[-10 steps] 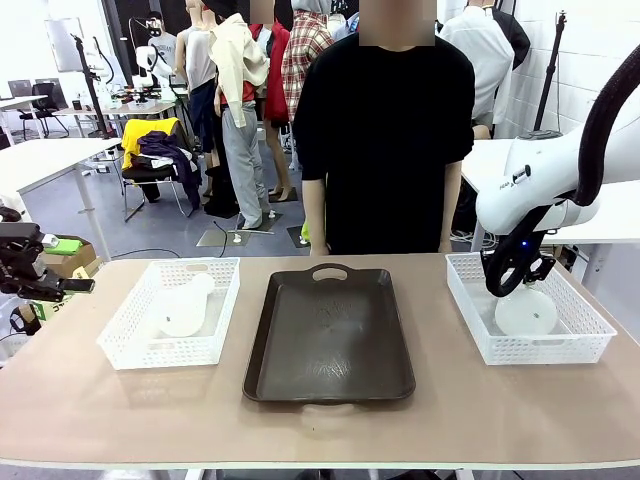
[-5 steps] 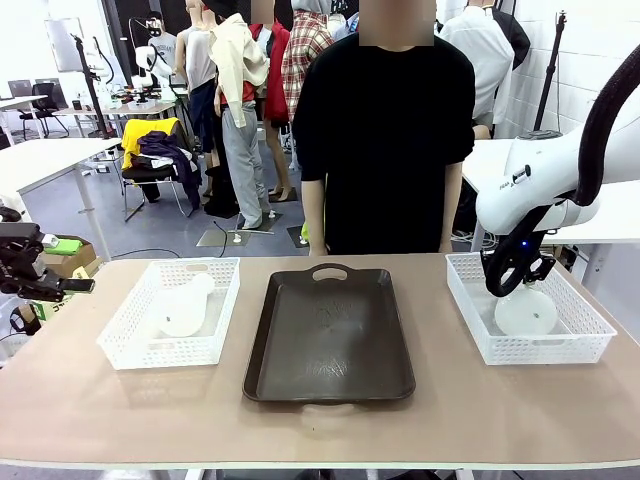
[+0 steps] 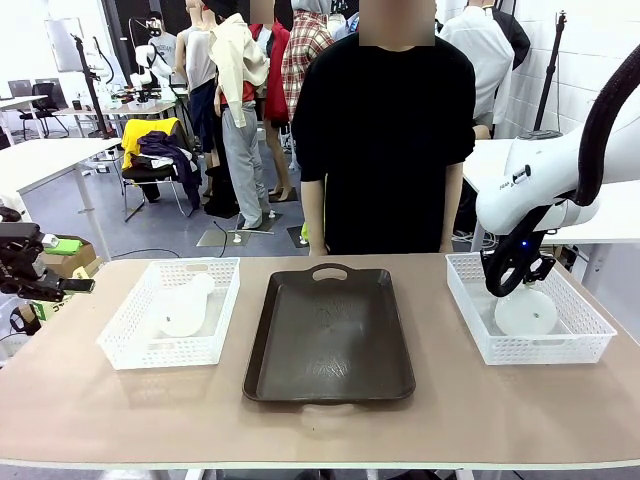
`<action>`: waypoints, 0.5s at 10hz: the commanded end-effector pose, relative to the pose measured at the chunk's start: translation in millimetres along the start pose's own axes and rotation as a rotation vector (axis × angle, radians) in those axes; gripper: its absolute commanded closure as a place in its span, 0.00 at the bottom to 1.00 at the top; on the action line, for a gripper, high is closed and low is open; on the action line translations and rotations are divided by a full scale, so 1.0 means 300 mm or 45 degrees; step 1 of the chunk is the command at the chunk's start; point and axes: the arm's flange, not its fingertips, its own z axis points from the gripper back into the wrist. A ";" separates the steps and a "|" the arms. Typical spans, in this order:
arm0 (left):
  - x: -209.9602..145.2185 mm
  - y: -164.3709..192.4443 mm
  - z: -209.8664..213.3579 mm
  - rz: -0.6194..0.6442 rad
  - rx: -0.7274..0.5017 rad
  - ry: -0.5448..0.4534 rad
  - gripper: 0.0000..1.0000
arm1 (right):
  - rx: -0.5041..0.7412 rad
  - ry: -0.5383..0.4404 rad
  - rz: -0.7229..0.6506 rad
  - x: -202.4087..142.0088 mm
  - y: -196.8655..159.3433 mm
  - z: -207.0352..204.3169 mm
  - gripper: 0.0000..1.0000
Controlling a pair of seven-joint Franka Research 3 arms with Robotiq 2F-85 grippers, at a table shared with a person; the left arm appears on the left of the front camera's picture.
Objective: Prepare the laboratory tools.
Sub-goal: While moving the picked Big flask to the Handle tray indicated by the person, stop as directed by the person.
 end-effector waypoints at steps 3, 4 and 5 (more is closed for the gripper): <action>0.004 -0.006 0.001 -0.007 -0.017 -0.015 0.00 | 0.004 0.001 0.001 -0.002 0.006 0.000 1.00; 0.004 -0.006 0.001 -0.007 -0.017 -0.015 0.00 | 0.004 0.001 0.001 -0.002 0.006 0.000 1.00; 0.004 -0.006 0.001 -0.007 -0.017 -0.015 0.00 | 0.000 0.000 0.000 0.000 0.000 0.000 1.00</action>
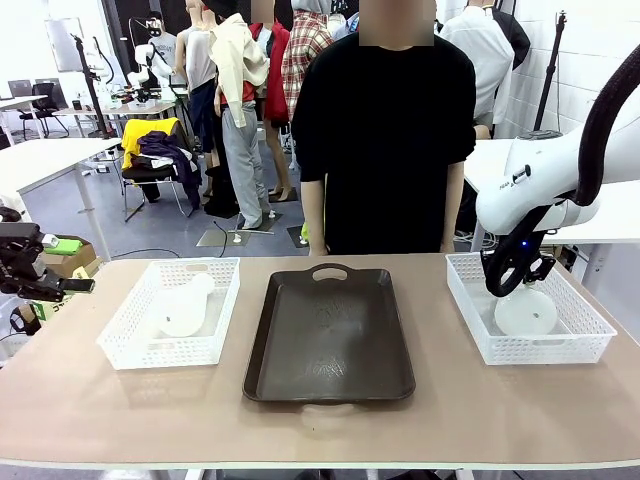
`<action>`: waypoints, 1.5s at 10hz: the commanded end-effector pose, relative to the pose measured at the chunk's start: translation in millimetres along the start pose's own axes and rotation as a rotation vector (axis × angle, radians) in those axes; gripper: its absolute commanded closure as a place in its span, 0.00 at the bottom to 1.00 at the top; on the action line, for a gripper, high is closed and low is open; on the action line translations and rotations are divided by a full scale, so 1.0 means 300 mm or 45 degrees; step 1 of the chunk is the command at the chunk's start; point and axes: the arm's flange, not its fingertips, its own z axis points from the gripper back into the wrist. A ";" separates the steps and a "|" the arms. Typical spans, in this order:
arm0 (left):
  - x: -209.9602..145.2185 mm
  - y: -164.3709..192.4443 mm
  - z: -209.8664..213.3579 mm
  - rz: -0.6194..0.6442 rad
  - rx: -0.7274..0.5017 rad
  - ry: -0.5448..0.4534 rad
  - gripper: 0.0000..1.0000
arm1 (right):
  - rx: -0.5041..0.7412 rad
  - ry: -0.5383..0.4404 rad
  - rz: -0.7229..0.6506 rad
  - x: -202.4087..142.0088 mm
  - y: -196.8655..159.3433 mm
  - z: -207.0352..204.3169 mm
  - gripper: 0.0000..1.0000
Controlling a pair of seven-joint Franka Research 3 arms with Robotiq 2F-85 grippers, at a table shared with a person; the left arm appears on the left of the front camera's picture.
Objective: Prepare the laboratory tools.
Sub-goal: While moving the picked Big flask to the Handle tray indicated by the person, stop as directed by the person.
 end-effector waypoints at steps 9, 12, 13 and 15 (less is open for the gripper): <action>0.004 -0.006 0.001 -0.007 -0.017 -0.015 0.00 | 0.127 -0.026 0.073 -0.128 -0.097 0.502 1.00; 0.004 -0.006 0.001 -0.007 -0.017 -0.015 0.00 | 0.083 -0.008 0.065 -0.102 -0.086 0.523 1.00; 0.004 -0.006 0.001 -0.007 -0.017 -0.015 0.00 | 0.083 -0.008 0.065 -0.102 -0.086 0.523 1.00; 0.004 -0.006 0.001 -0.007 -0.017 -0.015 0.00 | 0.083 -0.008 0.065 -0.102 -0.086 0.523 1.00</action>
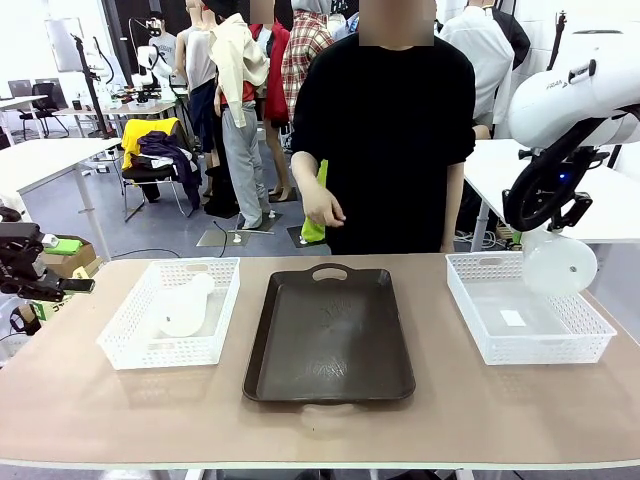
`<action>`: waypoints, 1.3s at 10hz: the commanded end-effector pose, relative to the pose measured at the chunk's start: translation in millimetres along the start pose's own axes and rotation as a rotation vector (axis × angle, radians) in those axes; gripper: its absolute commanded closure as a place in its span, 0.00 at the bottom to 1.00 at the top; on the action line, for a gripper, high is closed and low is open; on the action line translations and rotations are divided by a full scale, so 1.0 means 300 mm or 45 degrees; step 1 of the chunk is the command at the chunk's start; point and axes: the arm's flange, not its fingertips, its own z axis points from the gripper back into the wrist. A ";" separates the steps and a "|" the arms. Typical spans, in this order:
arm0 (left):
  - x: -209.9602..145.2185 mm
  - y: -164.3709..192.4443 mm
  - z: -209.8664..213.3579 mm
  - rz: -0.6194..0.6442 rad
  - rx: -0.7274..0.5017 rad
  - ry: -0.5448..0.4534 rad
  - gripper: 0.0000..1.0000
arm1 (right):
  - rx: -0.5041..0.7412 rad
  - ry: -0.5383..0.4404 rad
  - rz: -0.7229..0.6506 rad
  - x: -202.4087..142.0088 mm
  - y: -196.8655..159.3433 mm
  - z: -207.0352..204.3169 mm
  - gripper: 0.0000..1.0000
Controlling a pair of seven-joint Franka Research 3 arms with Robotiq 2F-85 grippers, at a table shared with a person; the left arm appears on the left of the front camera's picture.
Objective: Prepare the laboratory tools.
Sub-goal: While moving the picked Big flask to the Handle tray indicated by the person, stop as directed by the person.
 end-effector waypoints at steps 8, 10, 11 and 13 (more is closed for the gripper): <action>0.004 -0.006 0.001 -0.007 -0.017 -0.015 0.00 | -0.012 -0.001 0.000 0.010 0.003 0.001 1.00; 0.004 -0.006 0.001 -0.007 -0.017 -0.015 0.00 | -0.012 -0.001 0.000 0.010 0.003 0.001 1.00; 0.004 -0.006 0.001 -0.007 -0.017 -0.015 0.00 | -0.012 -0.001 0.000 0.010 0.003 0.001 1.00; 0.004 -0.006 0.001 -0.007 -0.017 -0.015 0.00 | -0.012 -0.001 0.000 0.010 0.003 0.001 1.00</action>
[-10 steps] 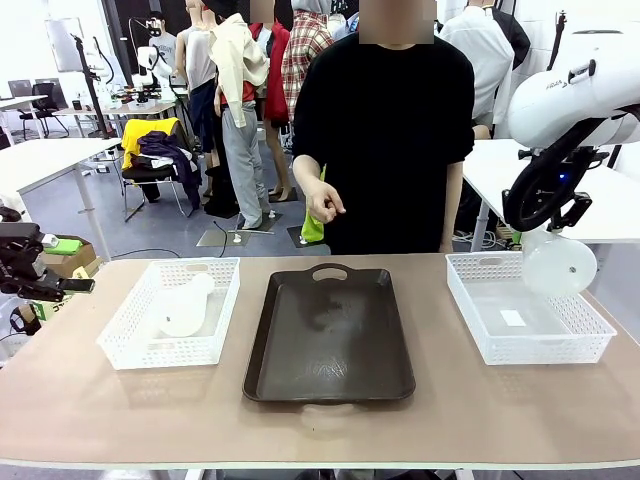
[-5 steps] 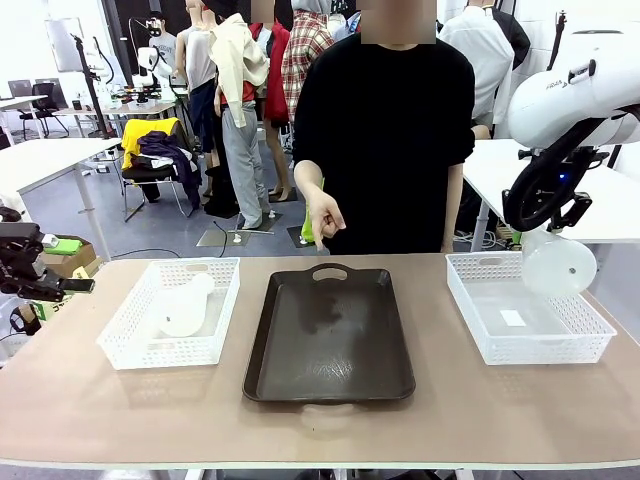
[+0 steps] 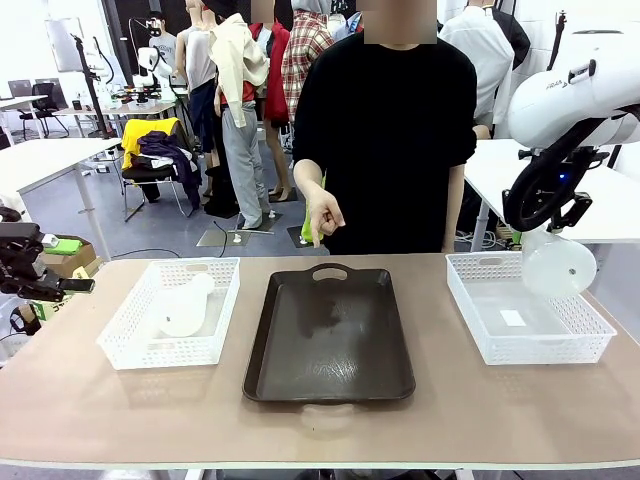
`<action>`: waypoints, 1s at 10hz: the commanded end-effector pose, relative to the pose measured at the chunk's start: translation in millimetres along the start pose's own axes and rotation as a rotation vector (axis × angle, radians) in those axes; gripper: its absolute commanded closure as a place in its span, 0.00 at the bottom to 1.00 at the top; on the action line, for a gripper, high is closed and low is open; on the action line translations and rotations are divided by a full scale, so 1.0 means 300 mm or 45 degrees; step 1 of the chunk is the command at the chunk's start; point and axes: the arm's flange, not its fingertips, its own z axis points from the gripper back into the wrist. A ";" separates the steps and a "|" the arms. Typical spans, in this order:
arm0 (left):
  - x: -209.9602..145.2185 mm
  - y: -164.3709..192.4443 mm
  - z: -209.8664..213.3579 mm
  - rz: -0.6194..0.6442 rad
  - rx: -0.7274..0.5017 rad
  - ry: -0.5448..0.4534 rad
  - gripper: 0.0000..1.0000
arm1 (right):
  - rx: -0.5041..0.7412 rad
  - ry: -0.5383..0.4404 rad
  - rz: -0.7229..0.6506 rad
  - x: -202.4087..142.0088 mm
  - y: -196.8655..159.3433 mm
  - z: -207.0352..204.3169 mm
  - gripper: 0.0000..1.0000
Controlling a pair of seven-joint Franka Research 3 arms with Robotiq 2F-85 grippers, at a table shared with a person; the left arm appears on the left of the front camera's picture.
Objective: Prepare the laboratory tools.
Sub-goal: While moving the picked Big flask to the Handle tray indicated by the person, stop as directed by the person.
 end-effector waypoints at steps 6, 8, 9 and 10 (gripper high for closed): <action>0.004 -0.006 0.001 -0.007 -0.017 -0.015 0.00 | 0.062 -0.351 0.492 -0.003 0.321 0.251 1.00; 0.004 -0.006 0.001 -0.007 -0.017 -0.015 0.00 | 0.277 -0.519 0.807 0.027 0.491 0.313 1.00; 0.004 -0.006 0.001 -0.007 -0.017 -0.015 0.00 | 0.372 -0.586 0.915 0.011 0.552 0.331 1.00; 0.004 -0.006 0.001 -0.007 -0.017 -0.015 0.00 | 0.453 -0.705 1.051 -0.018 0.618 0.342 1.00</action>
